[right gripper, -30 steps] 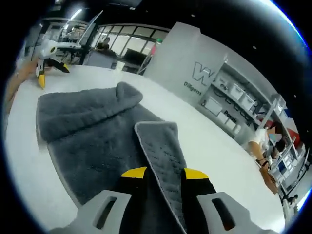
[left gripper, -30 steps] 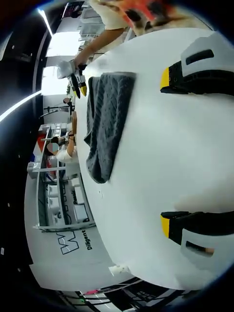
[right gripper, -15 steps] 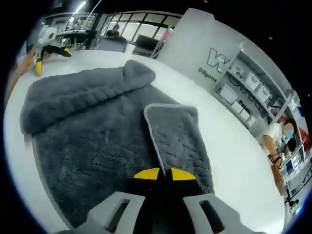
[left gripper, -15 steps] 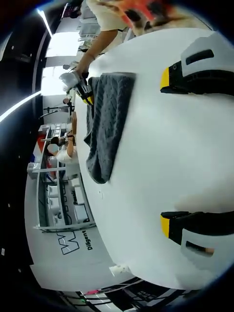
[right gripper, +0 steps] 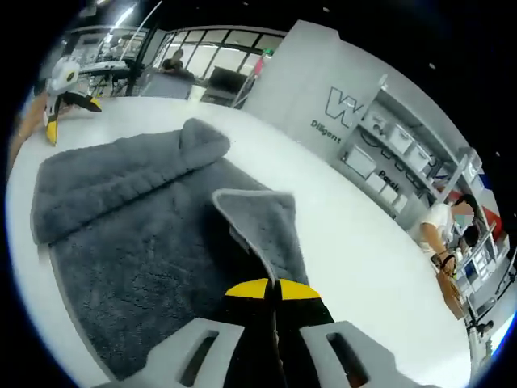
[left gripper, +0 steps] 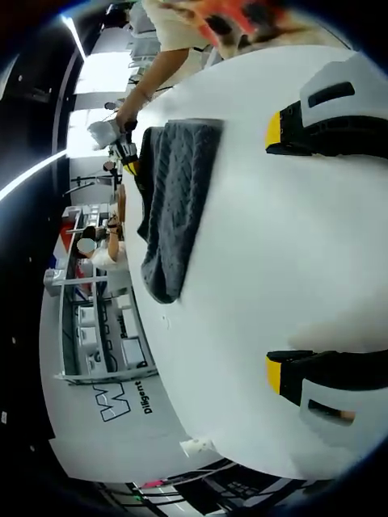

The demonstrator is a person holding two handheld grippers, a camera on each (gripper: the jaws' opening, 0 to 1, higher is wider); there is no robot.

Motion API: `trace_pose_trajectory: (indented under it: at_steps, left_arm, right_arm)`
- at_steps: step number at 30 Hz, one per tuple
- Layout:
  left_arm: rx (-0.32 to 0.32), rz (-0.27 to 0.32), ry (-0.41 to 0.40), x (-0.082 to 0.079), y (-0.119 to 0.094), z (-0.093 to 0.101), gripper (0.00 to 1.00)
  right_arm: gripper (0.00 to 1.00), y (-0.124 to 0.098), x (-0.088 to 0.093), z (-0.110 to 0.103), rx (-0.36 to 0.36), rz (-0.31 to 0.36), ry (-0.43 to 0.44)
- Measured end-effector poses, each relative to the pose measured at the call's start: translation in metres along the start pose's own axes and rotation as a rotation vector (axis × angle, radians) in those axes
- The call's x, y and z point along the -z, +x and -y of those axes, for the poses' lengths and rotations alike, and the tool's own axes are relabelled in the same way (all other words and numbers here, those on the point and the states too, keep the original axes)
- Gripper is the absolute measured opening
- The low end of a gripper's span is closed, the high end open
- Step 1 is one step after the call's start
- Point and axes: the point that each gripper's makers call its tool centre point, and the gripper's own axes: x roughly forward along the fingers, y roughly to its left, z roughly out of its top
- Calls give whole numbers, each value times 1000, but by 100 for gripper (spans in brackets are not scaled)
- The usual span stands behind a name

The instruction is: Open the folded towel by lifting each exposed corner and separating the folded layers until the towel lies flat within the target outline without major curled edges

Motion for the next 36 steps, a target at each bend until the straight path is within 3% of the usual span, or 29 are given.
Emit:
trace_pose_trajectory:
  at_steps: [9,15,19,25,36]
  left_arm:
    - [2,-7,2,1,1,0,100]
    - [4,-10,4,1,1,0,100]
    - [2,-11,3,2,1,0,100]
    - [3,-11,6,2,1,0,100]
    - [17,-15,17,1,2,3,99]
  right_arm:
    - [0,-8,3,71,136,-15,54]
    - [0,-1,9,98,194,-40,51]
    - [0,7,15,106,205,-59,71]
    - [0,29,44,99,175,-150,61]
    - [2,55,78,102,221,-268,15]
